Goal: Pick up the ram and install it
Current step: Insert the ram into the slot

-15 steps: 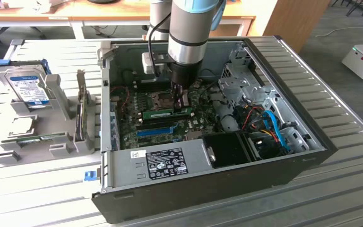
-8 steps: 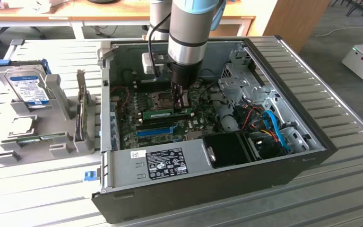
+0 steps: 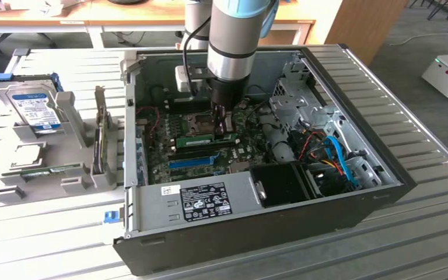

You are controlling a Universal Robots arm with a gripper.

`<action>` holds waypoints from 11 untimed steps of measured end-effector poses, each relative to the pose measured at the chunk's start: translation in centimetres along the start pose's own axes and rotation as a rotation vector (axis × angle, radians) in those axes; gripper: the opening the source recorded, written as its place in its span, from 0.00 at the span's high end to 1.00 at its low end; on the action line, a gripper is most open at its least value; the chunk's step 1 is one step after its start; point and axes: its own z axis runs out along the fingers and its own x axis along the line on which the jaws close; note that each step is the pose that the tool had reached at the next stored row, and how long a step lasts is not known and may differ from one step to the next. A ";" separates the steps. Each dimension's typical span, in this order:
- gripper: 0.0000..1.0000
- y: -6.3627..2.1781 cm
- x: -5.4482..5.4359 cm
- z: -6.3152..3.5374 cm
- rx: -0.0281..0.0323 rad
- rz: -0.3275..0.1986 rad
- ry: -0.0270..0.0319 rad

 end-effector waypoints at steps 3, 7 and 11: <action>0.88 0.00 0.0 0.06 0.0000 0.000 0.0000; 0.88 0.00 0.0 0.11 -0.0001 0.000 0.0002; 0.88 0.00 0.0 0.12 0.0000 0.000 0.0001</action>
